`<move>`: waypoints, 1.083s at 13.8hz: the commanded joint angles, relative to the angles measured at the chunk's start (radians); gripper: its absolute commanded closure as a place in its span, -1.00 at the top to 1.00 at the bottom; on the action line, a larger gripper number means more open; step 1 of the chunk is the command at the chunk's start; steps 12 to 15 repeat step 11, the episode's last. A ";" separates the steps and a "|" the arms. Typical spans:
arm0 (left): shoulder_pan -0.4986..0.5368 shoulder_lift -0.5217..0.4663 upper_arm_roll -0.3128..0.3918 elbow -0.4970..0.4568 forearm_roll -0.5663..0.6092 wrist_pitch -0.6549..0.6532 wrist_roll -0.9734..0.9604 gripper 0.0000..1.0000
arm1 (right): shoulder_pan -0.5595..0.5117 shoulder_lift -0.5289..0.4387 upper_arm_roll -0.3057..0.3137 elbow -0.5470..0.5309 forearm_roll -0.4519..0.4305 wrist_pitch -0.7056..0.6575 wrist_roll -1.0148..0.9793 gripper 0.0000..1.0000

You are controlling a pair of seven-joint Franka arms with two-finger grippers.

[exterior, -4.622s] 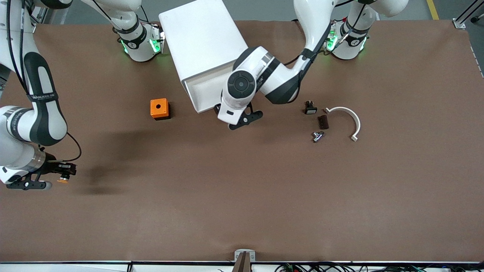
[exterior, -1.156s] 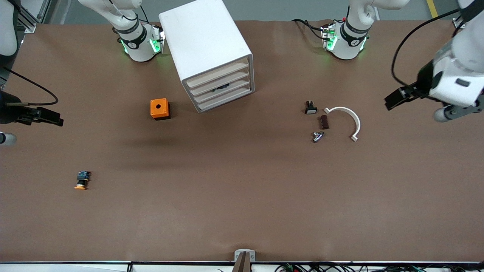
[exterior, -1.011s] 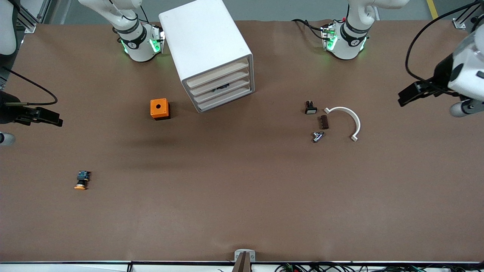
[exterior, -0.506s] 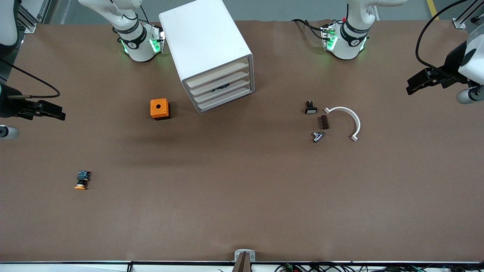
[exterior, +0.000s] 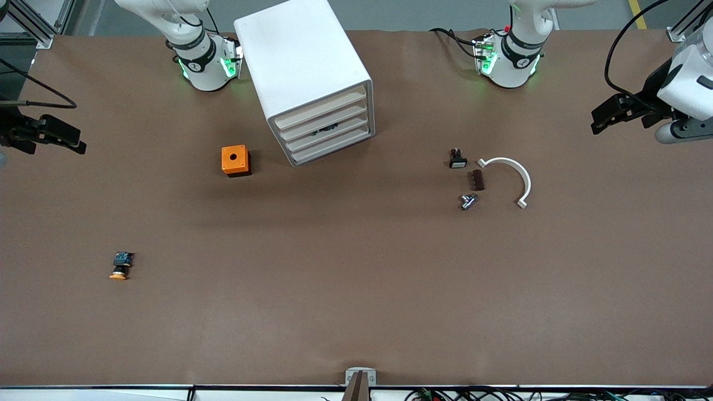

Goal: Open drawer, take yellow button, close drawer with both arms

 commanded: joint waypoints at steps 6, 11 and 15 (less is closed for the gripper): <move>0.012 -0.040 -0.025 -0.011 0.020 0.015 0.027 1.00 | 0.020 -0.138 -0.012 -0.194 0.010 0.082 -0.004 1.00; 0.015 -0.034 -0.018 0.012 0.020 0.015 0.078 1.00 | -0.004 -0.165 -0.013 -0.238 0.038 0.113 -0.005 1.00; 0.015 -0.034 -0.018 0.012 0.020 0.015 0.078 1.00 | -0.004 -0.165 -0.013 -0.238 0.038 0.113 -0.005 1.00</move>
